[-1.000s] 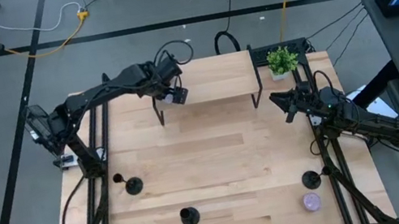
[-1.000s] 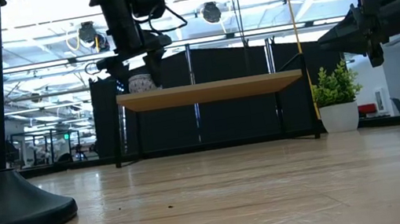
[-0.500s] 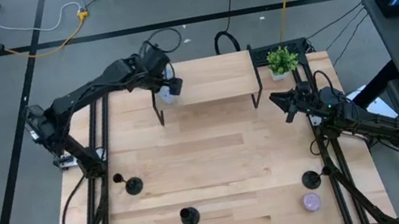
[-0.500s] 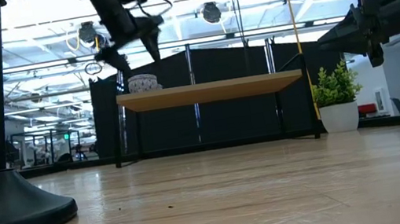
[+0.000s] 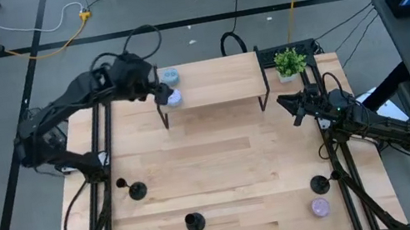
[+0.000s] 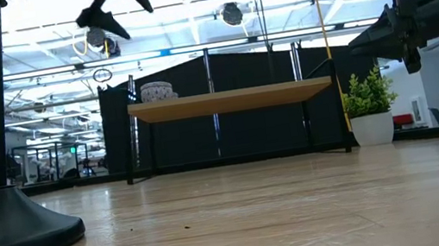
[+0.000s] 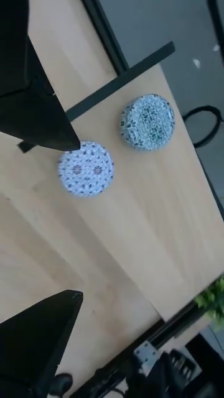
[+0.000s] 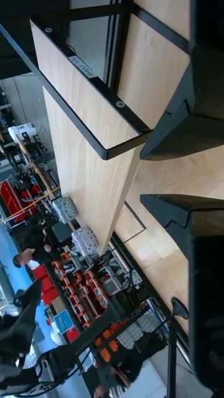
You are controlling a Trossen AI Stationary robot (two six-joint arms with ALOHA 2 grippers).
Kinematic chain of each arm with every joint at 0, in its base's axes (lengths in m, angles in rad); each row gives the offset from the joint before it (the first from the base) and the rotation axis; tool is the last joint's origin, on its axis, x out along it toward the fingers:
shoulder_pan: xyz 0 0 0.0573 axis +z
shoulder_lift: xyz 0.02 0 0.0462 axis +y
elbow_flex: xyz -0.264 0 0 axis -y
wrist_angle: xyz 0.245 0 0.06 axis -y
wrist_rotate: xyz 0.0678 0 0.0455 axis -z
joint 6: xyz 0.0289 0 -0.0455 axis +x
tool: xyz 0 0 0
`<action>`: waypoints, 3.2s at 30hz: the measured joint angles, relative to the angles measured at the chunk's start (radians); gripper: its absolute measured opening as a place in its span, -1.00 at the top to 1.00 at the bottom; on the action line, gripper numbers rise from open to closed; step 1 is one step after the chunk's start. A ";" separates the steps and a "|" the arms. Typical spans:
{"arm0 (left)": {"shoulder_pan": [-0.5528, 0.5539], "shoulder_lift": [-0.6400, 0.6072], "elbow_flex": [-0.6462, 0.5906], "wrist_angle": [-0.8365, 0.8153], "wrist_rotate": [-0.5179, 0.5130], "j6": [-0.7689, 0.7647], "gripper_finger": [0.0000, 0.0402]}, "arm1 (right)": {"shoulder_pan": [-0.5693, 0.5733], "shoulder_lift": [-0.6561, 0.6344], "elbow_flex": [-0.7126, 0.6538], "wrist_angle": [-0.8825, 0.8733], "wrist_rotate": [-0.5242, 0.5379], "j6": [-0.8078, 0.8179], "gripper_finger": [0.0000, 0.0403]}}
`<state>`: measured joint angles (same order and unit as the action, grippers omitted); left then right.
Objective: Pick & Place candle stick holders
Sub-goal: Put the pink scented candle on the shelf
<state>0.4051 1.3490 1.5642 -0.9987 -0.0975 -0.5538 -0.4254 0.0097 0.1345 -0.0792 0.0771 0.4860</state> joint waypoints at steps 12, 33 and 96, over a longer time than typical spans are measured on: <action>-0.151 -0.065 -0.040 -0.094 -0.166 -0.035 -0.95 | 0.000 0.000 0.000 0.000 -0.001 0.074 0.56; -0.464 -0.366 -0.751 0.668 -0.154 -0.123 -0.95 | 0.002 0.000 0.000 0.365 -0.316 -0.190 0.56; -0.553 -1.012 -1.226 0.753 -0.058 0.082 -0.95 | 1.046 1.183 1.202 -0.745 0.335 0.212 0.56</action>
<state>-0.1474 0.3370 0.3382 -0.2453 -0.1558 -0.4721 0.6205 1.1925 1.3365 -0.8240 0.4116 0.6983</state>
